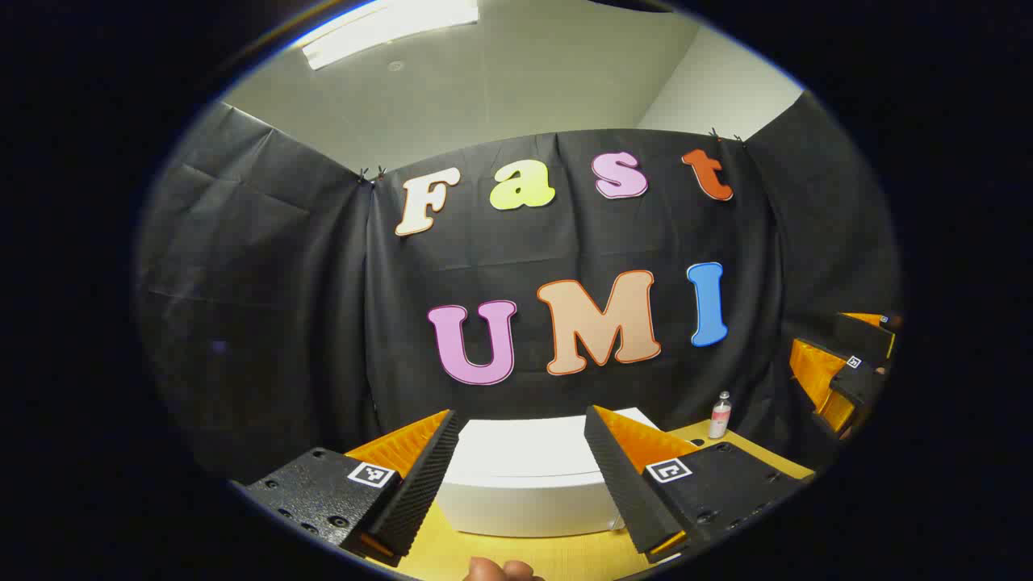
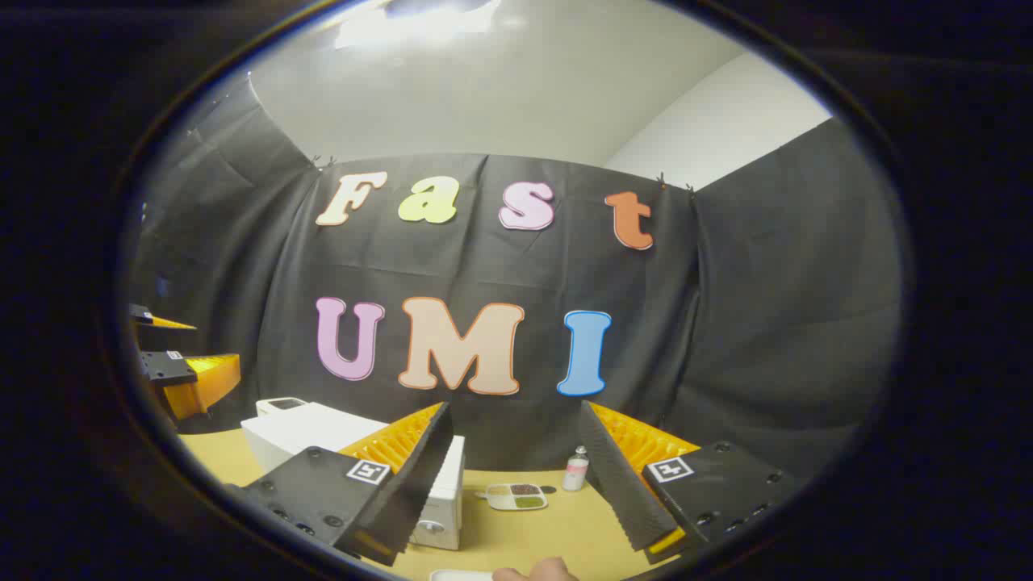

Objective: Open the microwave oven with the left hand, put the food in, and close the microwave oven.

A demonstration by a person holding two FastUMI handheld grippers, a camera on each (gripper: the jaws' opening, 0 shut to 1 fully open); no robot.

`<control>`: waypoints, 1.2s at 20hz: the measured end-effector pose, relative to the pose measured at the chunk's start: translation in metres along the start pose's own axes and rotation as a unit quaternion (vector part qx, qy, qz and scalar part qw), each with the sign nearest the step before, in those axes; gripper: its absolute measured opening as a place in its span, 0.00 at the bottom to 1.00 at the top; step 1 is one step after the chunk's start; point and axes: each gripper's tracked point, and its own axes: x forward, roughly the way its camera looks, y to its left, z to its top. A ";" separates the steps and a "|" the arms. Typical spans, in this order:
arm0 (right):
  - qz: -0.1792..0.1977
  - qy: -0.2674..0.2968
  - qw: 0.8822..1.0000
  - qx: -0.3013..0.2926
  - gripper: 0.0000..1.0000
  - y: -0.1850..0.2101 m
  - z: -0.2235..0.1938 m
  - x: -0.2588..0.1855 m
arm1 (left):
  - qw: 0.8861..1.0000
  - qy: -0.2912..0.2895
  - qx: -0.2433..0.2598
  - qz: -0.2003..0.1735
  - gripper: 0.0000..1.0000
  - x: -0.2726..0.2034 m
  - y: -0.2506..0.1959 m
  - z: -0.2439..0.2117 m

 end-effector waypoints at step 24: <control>0.027 -0.001 1.000 -0.010 0.96 0.012 0.000 -0.013 | 1.000 -0.011 0.014 0.009 0.97 -0.017 0.002 0.013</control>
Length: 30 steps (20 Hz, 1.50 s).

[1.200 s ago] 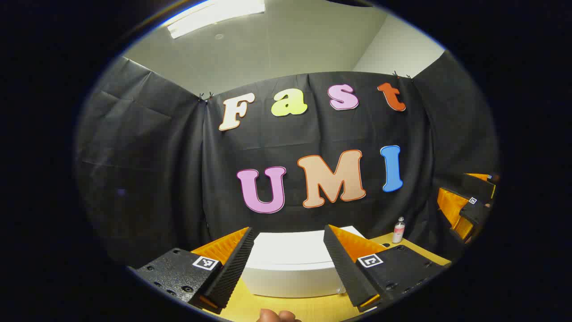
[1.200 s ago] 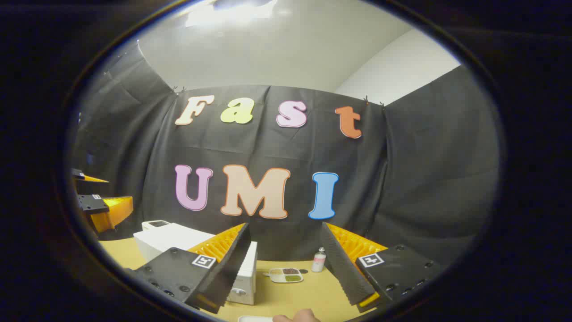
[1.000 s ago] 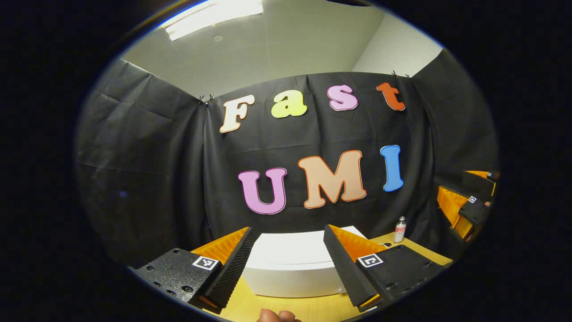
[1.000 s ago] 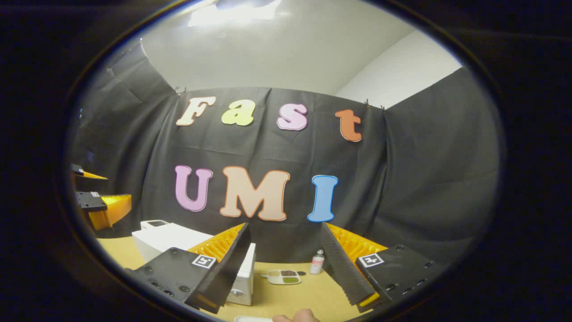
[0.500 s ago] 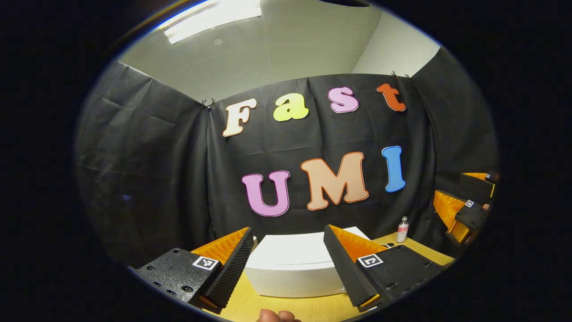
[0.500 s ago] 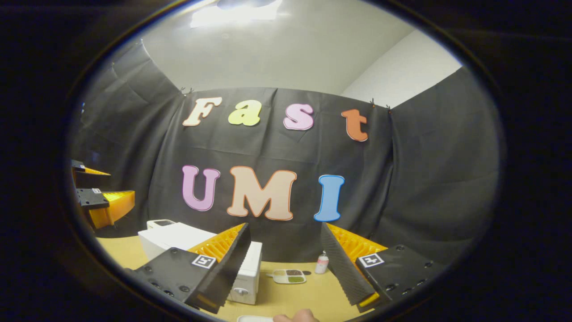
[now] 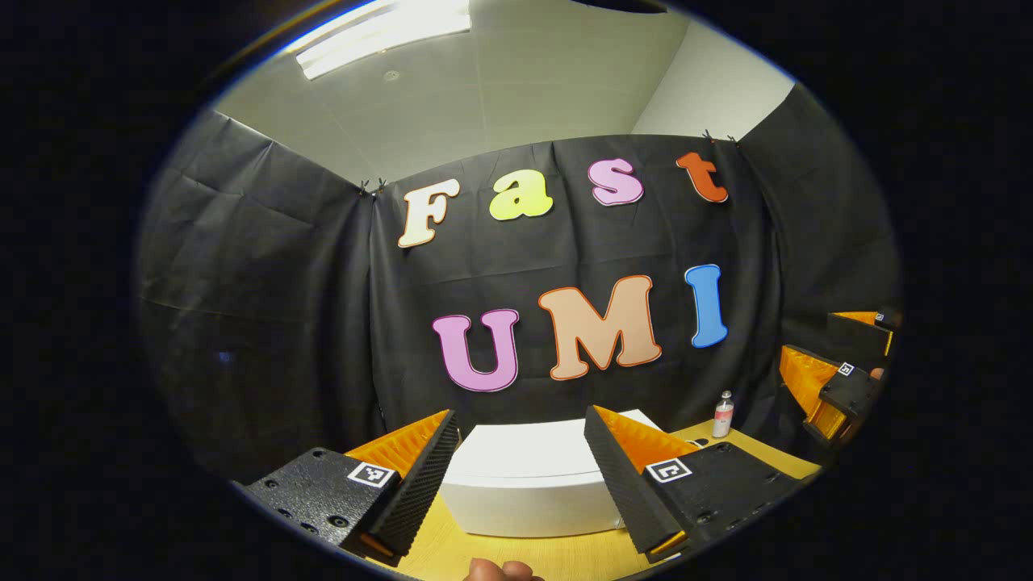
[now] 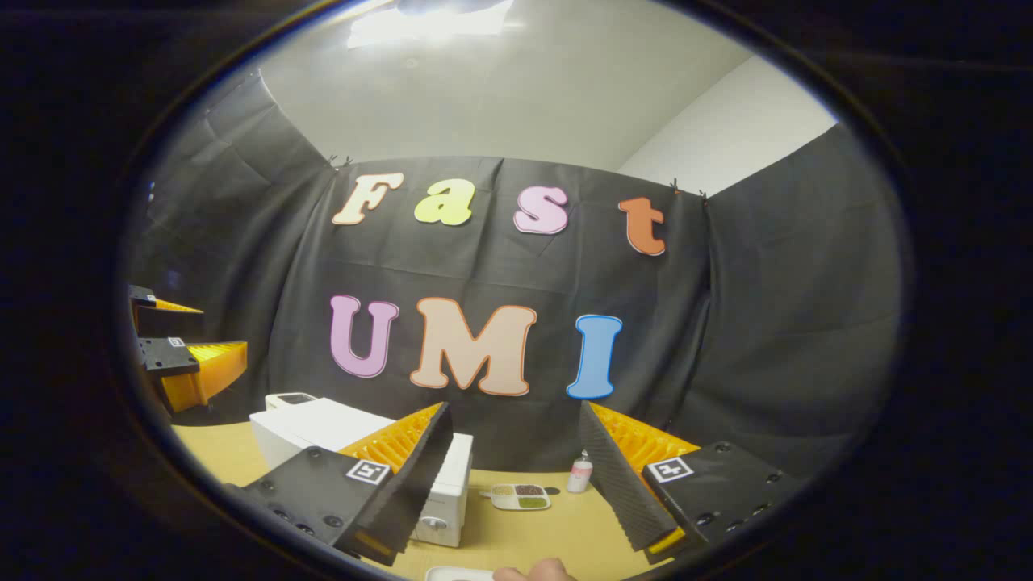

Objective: Open the microwave oven with the left hand, put the food in, and close the microwave oven.

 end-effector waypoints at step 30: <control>-0.105 0.022 0.994 -0.033 0.96 -0.087 -0.010 -0.048 | 0.954 0.269 -0.008 -0.129 0.87 0.089 -0.184 -0.312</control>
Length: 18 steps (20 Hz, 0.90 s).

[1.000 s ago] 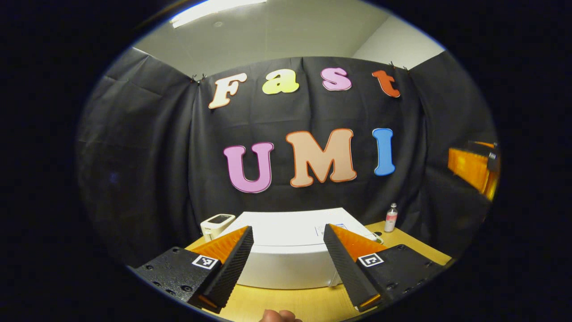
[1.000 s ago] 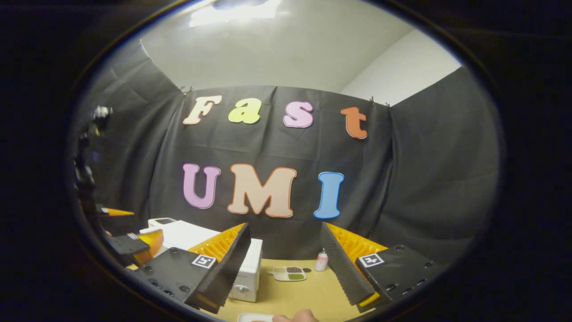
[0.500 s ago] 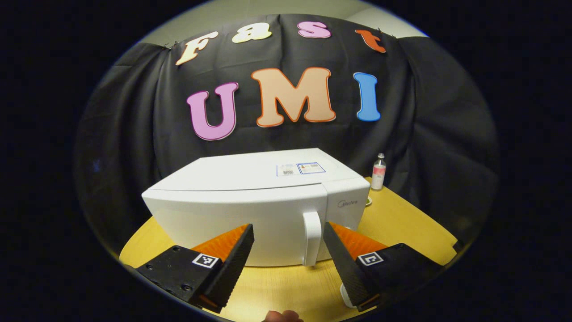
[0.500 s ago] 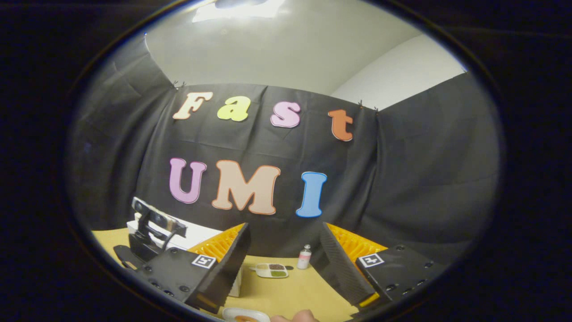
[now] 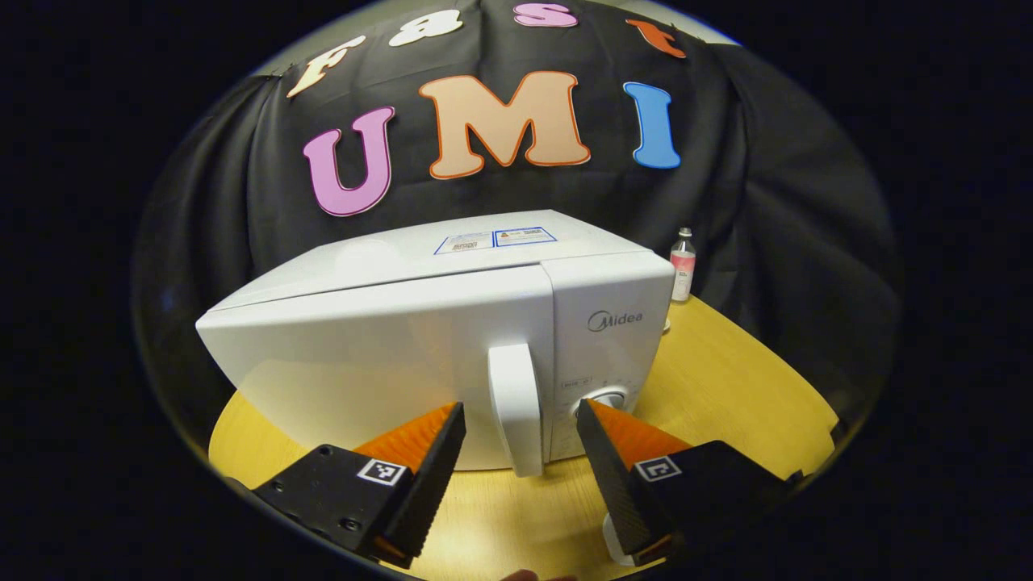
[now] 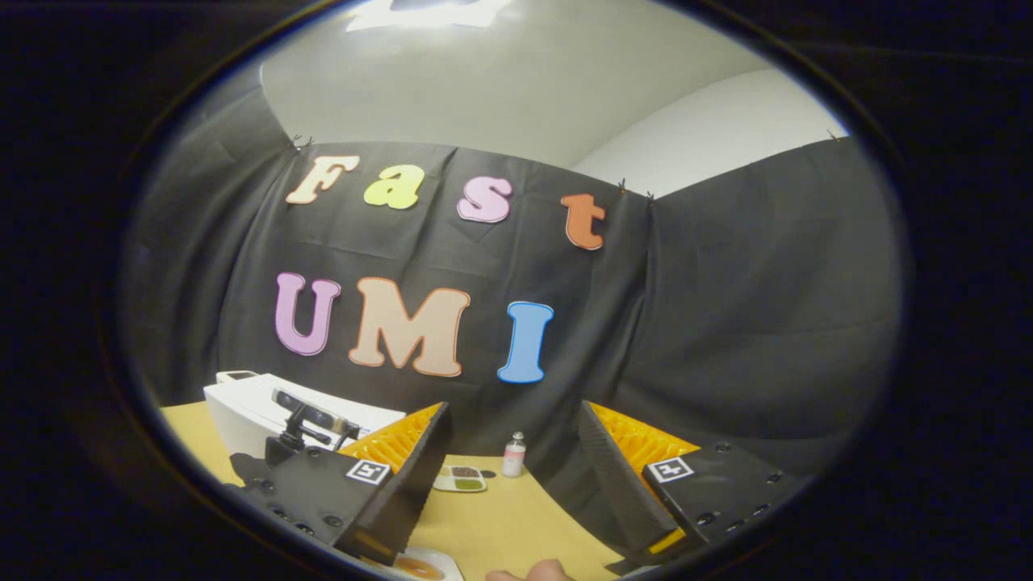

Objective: Open the microwave oven with the left hand, put the food in, and close the microwave oven.

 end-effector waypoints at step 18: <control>0.039 0.048 0.997 0.035 0.96 0.028 -0.038 0.011 | 0.995 0.002 0.020 -0.100 0.08 -0.044 -0.005 -0.022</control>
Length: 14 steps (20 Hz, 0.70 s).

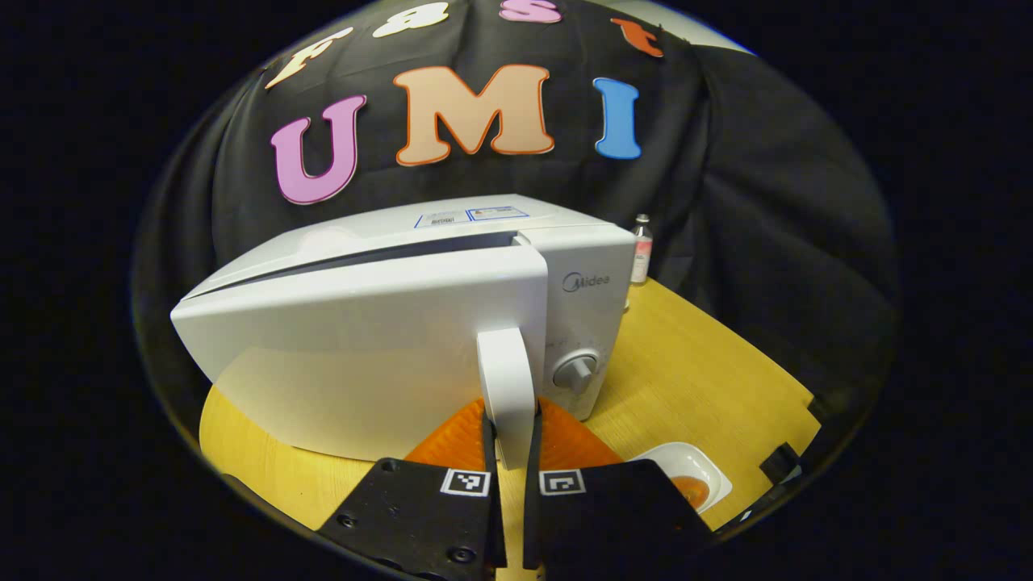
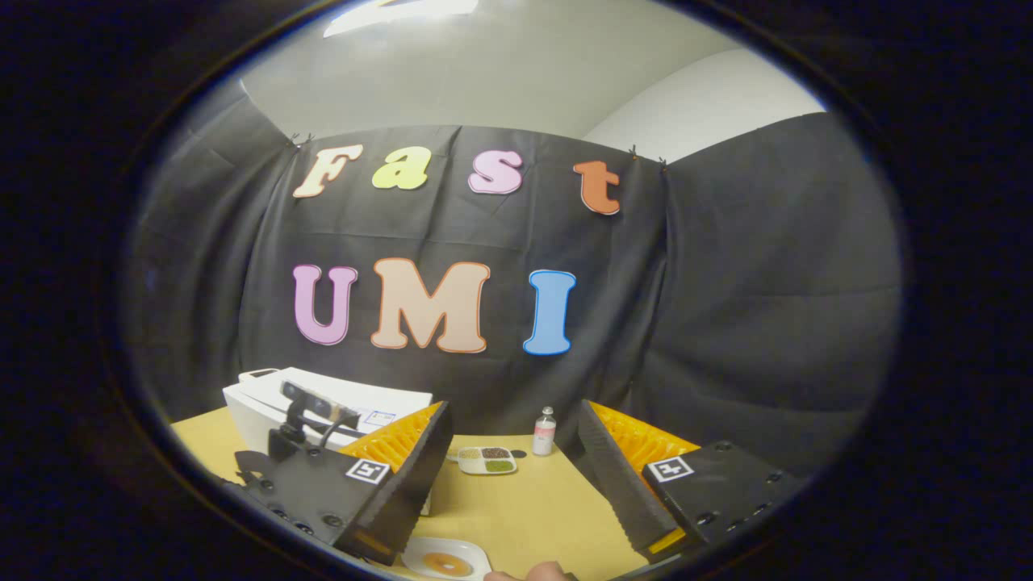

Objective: Open the microwave oven with the left hand, put the food in, and close the microwave oven.

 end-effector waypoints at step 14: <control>0.053 0.140 0.988 0.023 0.97 0.049 -0.104 0.011 | 0.999 0.040 -0.008 -0.023 0.15 -0.192 0.062 -0.095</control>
